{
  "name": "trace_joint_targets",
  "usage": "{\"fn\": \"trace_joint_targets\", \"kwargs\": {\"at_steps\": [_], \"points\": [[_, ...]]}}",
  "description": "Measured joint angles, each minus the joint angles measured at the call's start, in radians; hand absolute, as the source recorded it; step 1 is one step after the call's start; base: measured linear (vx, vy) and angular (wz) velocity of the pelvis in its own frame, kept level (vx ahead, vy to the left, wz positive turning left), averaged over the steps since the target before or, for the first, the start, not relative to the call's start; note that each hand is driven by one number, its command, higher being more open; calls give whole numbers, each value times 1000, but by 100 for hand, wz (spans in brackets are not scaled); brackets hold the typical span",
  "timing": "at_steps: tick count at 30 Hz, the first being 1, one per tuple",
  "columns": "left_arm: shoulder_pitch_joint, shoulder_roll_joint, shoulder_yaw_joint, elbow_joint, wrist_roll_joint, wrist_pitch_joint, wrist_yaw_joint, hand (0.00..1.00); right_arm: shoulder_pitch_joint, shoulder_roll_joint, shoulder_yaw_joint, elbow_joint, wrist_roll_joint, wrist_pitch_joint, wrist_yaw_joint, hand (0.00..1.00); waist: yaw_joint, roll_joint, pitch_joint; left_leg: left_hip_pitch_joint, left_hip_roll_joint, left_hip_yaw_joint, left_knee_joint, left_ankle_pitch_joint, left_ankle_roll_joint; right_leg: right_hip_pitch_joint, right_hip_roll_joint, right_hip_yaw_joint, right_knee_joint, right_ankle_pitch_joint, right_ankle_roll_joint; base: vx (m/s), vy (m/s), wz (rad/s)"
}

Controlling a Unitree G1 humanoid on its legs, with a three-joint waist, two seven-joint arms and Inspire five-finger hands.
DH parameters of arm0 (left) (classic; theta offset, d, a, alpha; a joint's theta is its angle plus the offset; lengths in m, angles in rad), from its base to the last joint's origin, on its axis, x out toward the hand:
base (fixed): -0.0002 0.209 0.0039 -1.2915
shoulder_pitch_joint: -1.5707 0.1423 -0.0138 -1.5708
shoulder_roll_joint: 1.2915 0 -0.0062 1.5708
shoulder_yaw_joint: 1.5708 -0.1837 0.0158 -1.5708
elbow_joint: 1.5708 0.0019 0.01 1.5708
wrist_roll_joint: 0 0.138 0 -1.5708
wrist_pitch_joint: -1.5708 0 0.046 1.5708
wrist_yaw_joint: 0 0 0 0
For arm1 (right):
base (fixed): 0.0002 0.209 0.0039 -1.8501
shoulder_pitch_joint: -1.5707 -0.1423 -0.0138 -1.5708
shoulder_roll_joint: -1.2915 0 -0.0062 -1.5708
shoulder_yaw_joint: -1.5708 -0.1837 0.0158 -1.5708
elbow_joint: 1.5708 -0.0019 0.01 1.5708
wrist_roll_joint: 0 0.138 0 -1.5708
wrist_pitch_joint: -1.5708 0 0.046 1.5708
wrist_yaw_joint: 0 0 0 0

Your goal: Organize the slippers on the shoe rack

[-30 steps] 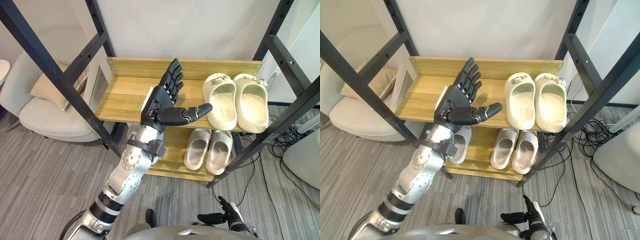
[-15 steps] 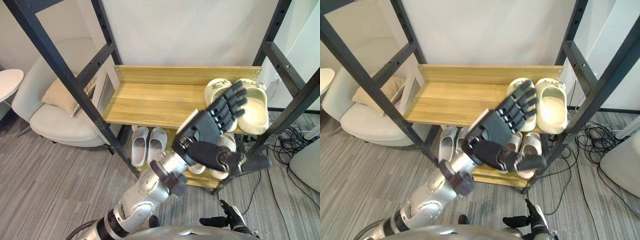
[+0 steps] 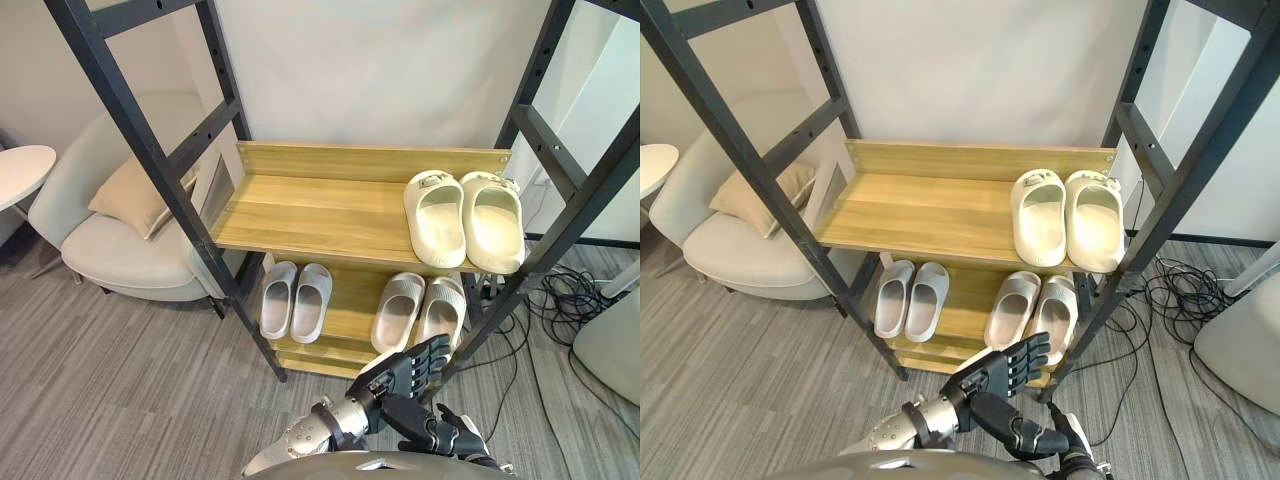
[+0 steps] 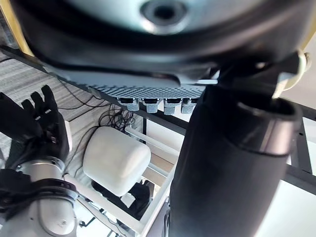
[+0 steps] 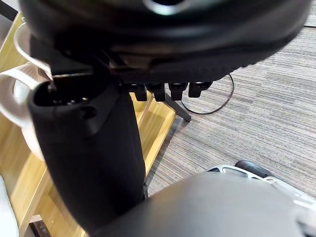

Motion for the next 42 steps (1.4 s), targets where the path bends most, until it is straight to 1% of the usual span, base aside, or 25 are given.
{"fn": "trace_joint_targets", "kwargs": {"at_steps": [2,5,6,7,8,10,13,15,16,17,20,23,26,28,30,32,33,34,35,36,37,39,40,41,42], "points": [[1,-1,34,49,25,-1,0,100,-2,4,0,0,0,0,-1,100,0,-2,1,0,-2,1,0,-2,-2,1,1,0,-2,-1,0,45,-11,-2],[4,-20,124,174,105,-3,12,100,-3,8,0,0,0,0,-9,100,0,-7,4,0,-2,2,1,-4,-4,3,3,1,-7,-1,0,10,-4,-1],[4,-23,137,196,117,-4,16,100,-3,8,0,0,0,-1,-10,100,0,-7,4,0,-2,2,1,-4,-4,3,3,1,-8,-1,-1,0,0,0],[14,-40,209,286,176,-4,43,100,-3,8,-1,0,0,-1,-12,100,0,-7,5,0,-1,4,0,-5,-6,3,4,2,-9,-1,-1,0,0,0],[15,-40,212,290,178,-4,44,100,-3,8,-1,0,0,-1,-12,100,0,-7,5,0,-1,4,0,-5,-6,3,4,2,-9,-1,-1,0,0,0],[31,-51,293,378,241,-6,75,100,-1,12,-10,0,1,-1,-12,100,0,-8,6,1,1,6,0,-7,-8,3,5,4,-10,-2,-2,0,0,0],[38,-59,368,469,303,-7,103,100,-1,17,-19,0,1,-1,-12,100,0,-12,10,4,5,10,0,-9,-8,3,5,9,-10,-3,-4,-23,9,-4],[41,-71,459,555,357,-8,138,100,-1,28,-39,1,1,-2,-13,100,1,-16,16,5,8,15,0,-14,-13,1,5,17,-9,-3,-5,-18,13,-7],[41,-72,466,562,361,-8,141,100,-1,29,-41,1,1,-2,-13,100,1,-17,17,5,8,15,0,-15,-13,1,5,18,-9,-3,-5,-7,11,-10],[44,-79,511,600,383,-8,159,100,-1,35,-49,2,2,-2,-14,100,2,-20,20,7,8,21,0,-18,-12,-1,6,23,-9,-4,-5,11,9,-11],[45,-93,600,657,434,-9,195,100,-4,38,-54,6,2,-4,-14,100,3,-22,22,8,7,35,0,-25,-11,-3,8,37,-14,-4,-6,22,3,-13],[40,-111,647,685,473,-10,232,100,-10,42,-63,10,1,-5,-14,100,3,-23,26,9,6,44,0,-29,-11,-3,8,45,-17,-4,-6,40,0,-10],[30,-139,710,725,509,-11,275,100,-40,42,-67,27,1,-5,-14,100,4,-17,43,24,10,73,0,-38,-17,-3,10,73,-20,-4,-6,25,6,-25],[25,-147,722,740,509,-12,287,100,-41,41,-67,28,1,-5,-14,100,4,-14,46,30,11,83,0,-41,-19,-3,10,82,-20,-4,-6,14,8,-20],[21,-160,759,760,509,-16,296,100,-52,41,-69,29,2,-6,-14,100,4,-11,49,36,15,99,4,-45,-20,-6,12,100,-17,-4,-7,5,7,-22],[14,-179,808,778,505,-21,310,100,-81,35,-70,48,3,-6,-13,100,14,-2,62,38,25,129,6,-47,-21,-43,16,129,28,-10,-12,-42,16,-46],[6,-188,831,786,494,-23,318,100,-105,32,-70,54,8,-5,-13,100,22,4,77,38,32,151,6,-47,-21,-78,19,148,78,-19,-14,-77,13,-58],[-7,-188,835,799,482,-23,321,100,-120,32,-70,55,18,-5,-14,100,24,4,91,37,33,159,6,-46,-20,-105,18,155,124,-33,-13,-90,1,-39],[-23,-181,836,815,467,-23,323,100,-136,33,-69,59,37,-5,-13,100,26,-3,108,23,31,162,31,-50,-13,-152,3,157,224,-60,-8,-115,-4,-8],[-26,-175,837,813,466,-24,324,100,-137,35,-69,58,39,-5,-13,100,26,-9,112,-5,29,154,83,-73,-8,-185,-9,156,291,-78,-8,-159,-13,18],[-33,-171,837,813,466,-23,325,100,-136,36,-69,58,42,-5,-13,100,26,-15,116,-50,27,135,157,-105,-2,-213,-23,156,349,-96,-7,-151,-25,33],[-41,-168,837,814,465,-23,326,100,-133,35,-69,57,48,-6,-12,100,32,-18,116,-110,25,112,232,-134,5,-232,-38,162,385,-127,2,-160,-43,43],[-45,-169,840,814,463,-23,328,100,-131,35,-68,57,53,-6,-11,100,36,-16,119,-142,15,94,259,-140,6,-255,-47,179,431,-163,-3,-170,-67,60],[-49,-166,843,815,457,-23,330,100,-130,35,-67,57,70,-6,-10,100,38,-24,119,-161,3,69,272,-143,3,-270,-43,217,484,-200,-3,-141,-108,81],[-49,-168,852,813,447,-23,330,100,-122,39,-66,57,79,-6,-12,100,44,-31,117,-177,-11,35,284,-135,-4,-265,-32,263,487,-231,-8,-126,-122,76]]}}
